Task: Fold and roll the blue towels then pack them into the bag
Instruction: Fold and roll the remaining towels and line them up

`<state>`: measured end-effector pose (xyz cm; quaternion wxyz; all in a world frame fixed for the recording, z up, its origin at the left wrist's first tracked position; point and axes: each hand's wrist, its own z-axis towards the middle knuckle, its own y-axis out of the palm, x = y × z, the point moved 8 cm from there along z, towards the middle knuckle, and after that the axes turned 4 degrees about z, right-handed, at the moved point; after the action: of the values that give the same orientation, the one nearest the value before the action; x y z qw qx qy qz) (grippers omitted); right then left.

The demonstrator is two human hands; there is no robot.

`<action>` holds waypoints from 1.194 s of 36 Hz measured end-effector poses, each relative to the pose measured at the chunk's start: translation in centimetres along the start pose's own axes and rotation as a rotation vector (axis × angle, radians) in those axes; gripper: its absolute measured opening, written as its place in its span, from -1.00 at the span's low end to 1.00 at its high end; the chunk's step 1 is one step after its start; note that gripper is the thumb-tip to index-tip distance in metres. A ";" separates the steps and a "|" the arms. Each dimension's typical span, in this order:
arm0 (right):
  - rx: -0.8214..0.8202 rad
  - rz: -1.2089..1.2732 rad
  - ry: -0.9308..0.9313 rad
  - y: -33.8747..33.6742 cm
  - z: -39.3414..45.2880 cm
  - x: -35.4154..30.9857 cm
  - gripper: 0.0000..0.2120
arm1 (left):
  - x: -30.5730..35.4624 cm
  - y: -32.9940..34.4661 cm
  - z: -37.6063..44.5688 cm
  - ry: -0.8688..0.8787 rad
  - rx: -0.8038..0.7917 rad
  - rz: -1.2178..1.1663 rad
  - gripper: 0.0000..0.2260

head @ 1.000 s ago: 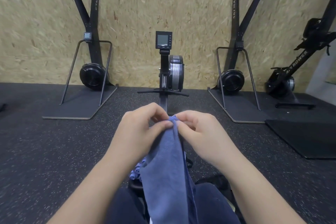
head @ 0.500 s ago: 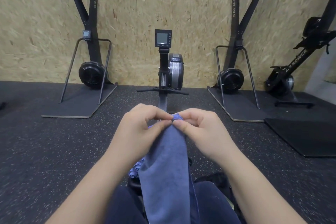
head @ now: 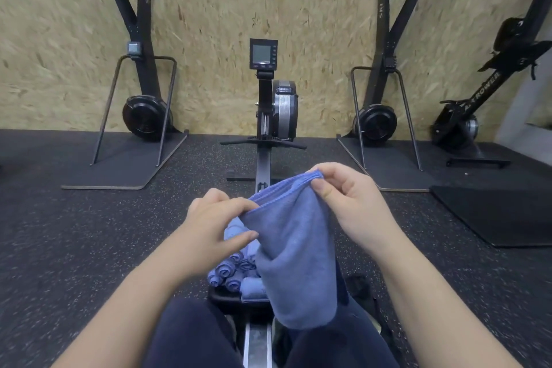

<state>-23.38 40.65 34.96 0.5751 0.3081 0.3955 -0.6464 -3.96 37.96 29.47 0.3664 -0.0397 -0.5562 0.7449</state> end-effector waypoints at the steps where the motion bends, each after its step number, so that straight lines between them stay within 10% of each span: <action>1: 0.003 -0.006 0.002 -0.1 0.0 0.2 -0.84 | 0.0 -0.1 0.2 0.019 0.013 0.009 -0.81; 17: 0.097 -0.259 -0.030 -0.3 1.4 3.1 -0.81 | 0.0 -4.3 2.3 0.251 0.250 0.201 -0.77; 25: -0.006 -0.584 0.195 1.2 2.8 8.8 -0.90 | -2.3 -1.7 3.2 0.132 0.189 0.180 -0.82; 43: -0.095 -0.295 0.385 4.3 3.3 17.3 -0.91 | -10.5 3.8 2.6 -0.383 0.190 -0.057 -0.80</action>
<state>-21.54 29.00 21.19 0.4023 0.3371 0.5687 -0.6333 0.61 29.23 23.56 0.2771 0.1532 -0.5437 0.7773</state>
